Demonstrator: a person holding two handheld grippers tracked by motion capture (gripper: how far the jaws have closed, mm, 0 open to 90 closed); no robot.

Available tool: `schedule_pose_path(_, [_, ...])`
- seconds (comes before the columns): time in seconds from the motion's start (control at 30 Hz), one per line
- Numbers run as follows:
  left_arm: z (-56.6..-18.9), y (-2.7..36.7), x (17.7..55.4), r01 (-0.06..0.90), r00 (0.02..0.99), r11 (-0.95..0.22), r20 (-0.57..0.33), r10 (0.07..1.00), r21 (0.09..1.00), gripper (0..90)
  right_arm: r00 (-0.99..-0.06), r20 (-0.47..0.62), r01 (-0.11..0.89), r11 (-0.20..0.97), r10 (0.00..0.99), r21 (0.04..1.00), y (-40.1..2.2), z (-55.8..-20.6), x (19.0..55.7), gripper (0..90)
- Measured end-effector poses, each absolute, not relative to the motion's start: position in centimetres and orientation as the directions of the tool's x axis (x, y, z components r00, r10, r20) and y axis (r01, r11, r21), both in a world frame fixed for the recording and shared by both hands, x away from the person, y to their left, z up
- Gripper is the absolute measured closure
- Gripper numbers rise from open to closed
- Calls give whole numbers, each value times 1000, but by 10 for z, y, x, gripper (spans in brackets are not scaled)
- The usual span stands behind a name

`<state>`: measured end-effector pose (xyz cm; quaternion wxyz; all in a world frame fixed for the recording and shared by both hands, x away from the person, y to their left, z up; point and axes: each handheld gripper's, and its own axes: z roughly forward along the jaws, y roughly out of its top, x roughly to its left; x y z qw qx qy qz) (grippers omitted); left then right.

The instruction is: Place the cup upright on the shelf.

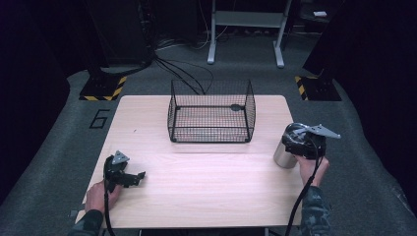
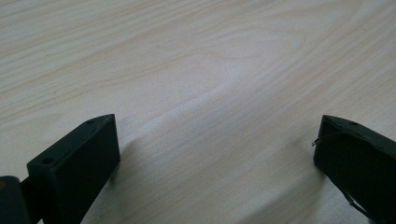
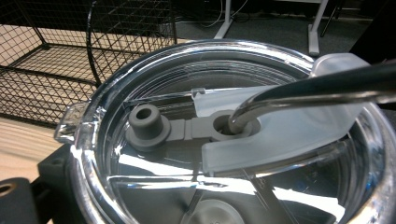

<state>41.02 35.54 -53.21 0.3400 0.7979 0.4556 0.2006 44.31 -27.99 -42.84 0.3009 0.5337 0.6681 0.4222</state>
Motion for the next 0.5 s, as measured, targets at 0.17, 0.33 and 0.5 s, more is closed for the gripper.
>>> schedule_pose_path(0.17, [-532, 355, 410, 591, 504, -353, 10, 863, 725, 1, -263, 38, 455, 89, 964, 886, -278, -424, 441, 33])
schedule_pose_path(0.33, [-532, 355, 410, 591, 504, -353, 10, 864, 725, 1, -286, 28, 445, 107, 958, 889, -273, -419, 440, 33])
schedule_pose_path(0.5, [-532, 355, 410, 592, 503, -351, 8, 864, 725, 1, -303, 23, 443, 120, 953, 889, -267, -415, 438, 33])
